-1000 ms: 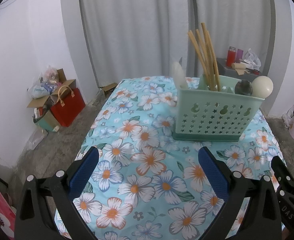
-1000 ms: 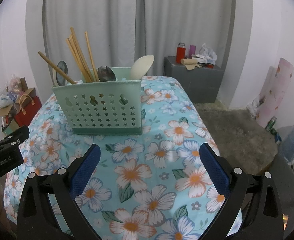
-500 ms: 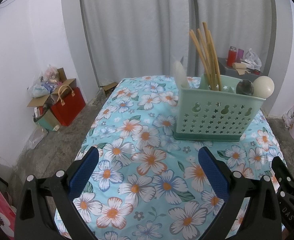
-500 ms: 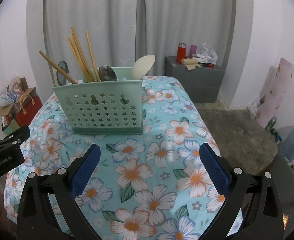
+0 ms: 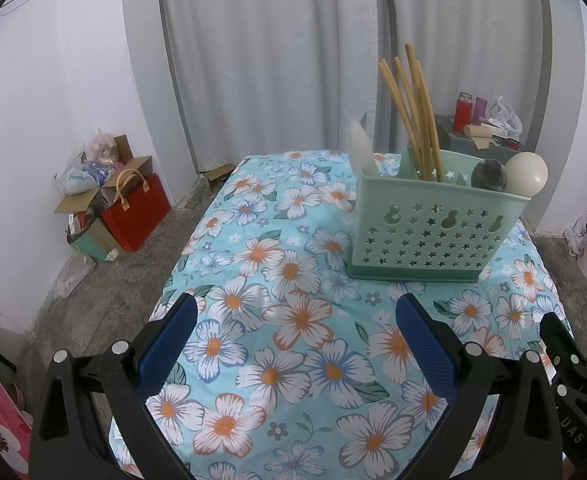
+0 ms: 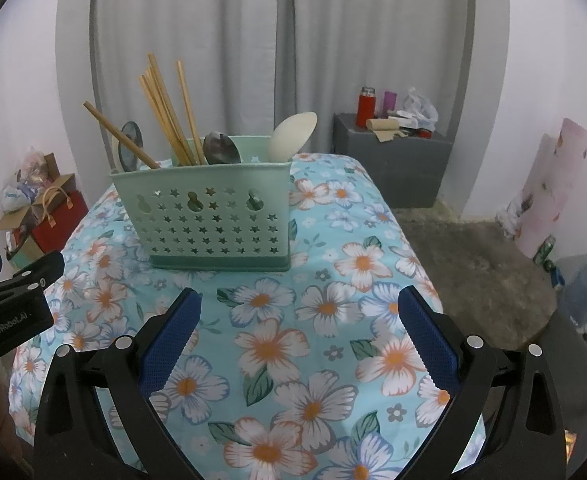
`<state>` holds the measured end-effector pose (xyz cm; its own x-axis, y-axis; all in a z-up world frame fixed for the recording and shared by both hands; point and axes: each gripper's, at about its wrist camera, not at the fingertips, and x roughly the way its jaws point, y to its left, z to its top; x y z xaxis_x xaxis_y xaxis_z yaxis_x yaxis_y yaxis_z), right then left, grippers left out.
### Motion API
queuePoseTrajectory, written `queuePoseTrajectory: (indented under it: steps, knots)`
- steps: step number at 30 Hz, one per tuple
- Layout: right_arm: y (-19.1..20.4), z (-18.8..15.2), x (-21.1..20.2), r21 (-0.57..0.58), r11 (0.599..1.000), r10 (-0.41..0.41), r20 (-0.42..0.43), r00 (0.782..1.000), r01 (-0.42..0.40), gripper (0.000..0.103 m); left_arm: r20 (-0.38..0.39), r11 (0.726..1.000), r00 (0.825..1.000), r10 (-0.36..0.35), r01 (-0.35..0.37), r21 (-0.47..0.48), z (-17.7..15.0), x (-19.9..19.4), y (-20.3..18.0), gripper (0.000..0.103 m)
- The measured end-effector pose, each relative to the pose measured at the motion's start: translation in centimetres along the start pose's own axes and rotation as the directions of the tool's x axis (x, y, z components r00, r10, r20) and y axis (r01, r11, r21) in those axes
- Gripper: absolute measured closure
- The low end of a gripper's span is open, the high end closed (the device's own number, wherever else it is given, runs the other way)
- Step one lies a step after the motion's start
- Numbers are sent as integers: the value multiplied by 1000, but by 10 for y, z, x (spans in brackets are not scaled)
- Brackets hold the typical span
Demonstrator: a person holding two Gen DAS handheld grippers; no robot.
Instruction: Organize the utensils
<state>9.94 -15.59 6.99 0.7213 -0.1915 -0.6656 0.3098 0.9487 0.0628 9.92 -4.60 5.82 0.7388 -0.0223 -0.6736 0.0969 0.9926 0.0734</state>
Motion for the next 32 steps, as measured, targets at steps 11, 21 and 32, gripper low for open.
queuePoseTrajectory:
  steps: [11,21,32]
  knots:
    - [0,0,0,0,1000,0,1,1000,0,8,-1,1000,1000,-2,2,1,2,0,0,6]
    - [0,2,-1,0,1000,2,-1,1000,-2,8,-3,1000,1000,-3,3,1,1,0,1,6]
    - [1,2,0,0,1000,3,-2,1000,-3,8,-4,1000,1000,-2,2,0,1,0,1,6]
